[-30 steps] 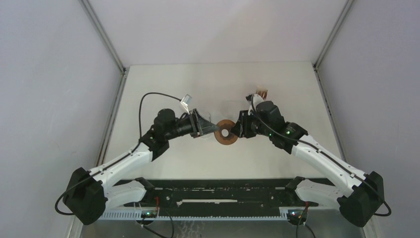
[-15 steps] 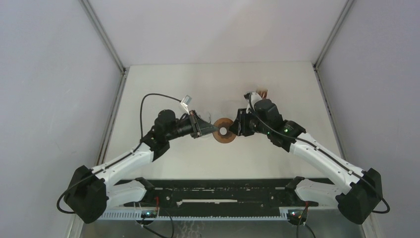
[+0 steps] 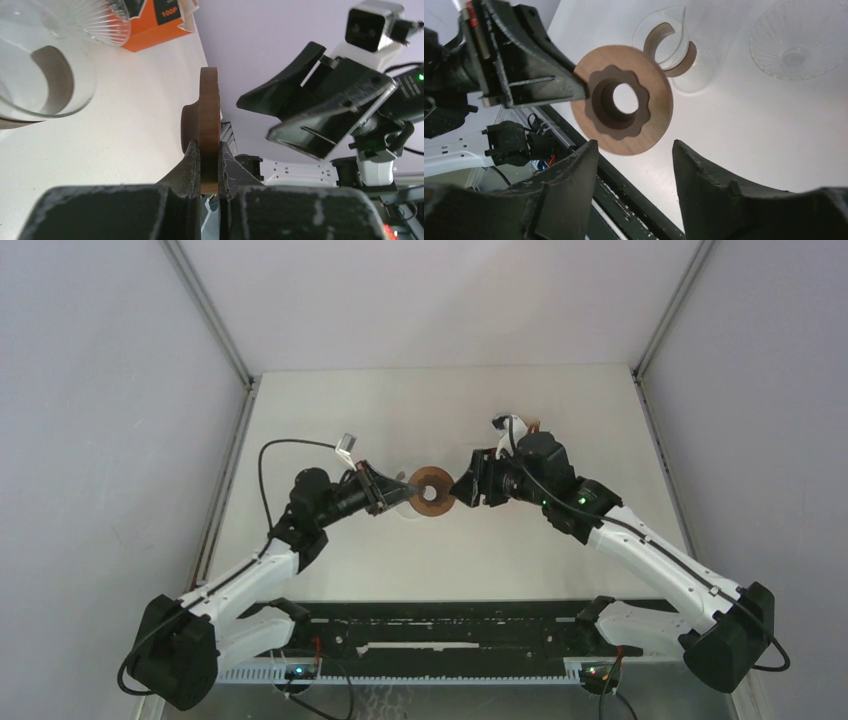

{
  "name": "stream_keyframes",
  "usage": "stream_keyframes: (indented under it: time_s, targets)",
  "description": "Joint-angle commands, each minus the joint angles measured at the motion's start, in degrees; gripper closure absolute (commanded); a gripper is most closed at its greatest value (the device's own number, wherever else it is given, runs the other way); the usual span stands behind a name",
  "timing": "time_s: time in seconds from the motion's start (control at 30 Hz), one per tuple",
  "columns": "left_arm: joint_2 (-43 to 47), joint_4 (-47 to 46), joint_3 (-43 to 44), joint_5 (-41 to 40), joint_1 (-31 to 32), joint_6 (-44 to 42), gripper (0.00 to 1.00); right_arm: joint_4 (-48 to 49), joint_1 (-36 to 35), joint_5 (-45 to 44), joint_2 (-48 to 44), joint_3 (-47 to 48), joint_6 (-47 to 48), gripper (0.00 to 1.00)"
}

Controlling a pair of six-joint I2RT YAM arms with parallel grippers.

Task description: Place the coffee filter in the dripper

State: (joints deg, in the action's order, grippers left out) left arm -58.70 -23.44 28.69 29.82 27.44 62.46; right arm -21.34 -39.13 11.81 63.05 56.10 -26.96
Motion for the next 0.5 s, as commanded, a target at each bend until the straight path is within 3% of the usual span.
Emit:
stream_keyframes:
  time_s: [0.0, 0.27, 0.47]
  targets:
    - [0.97, -6.09, -1.38, -0.7, -2.71, 2.79, 1.0, 4.64, -0.24, 2.24, -1.67, 1.87, -0.86, 0.32]
    - [-0.98, -14.38, -3.15, -0.66, -7.05, 8.67, 1.0, 5.56, -0.17, 0.71, -1.12, 1.55, -0.24, 0.25]
    - [-7.18, -25.49, -5.42, 0.43, -10.54, 17.38, 1.0, 6.77, -0.07, -0.47, -1.01, -0.65, -0.18, 0.21]
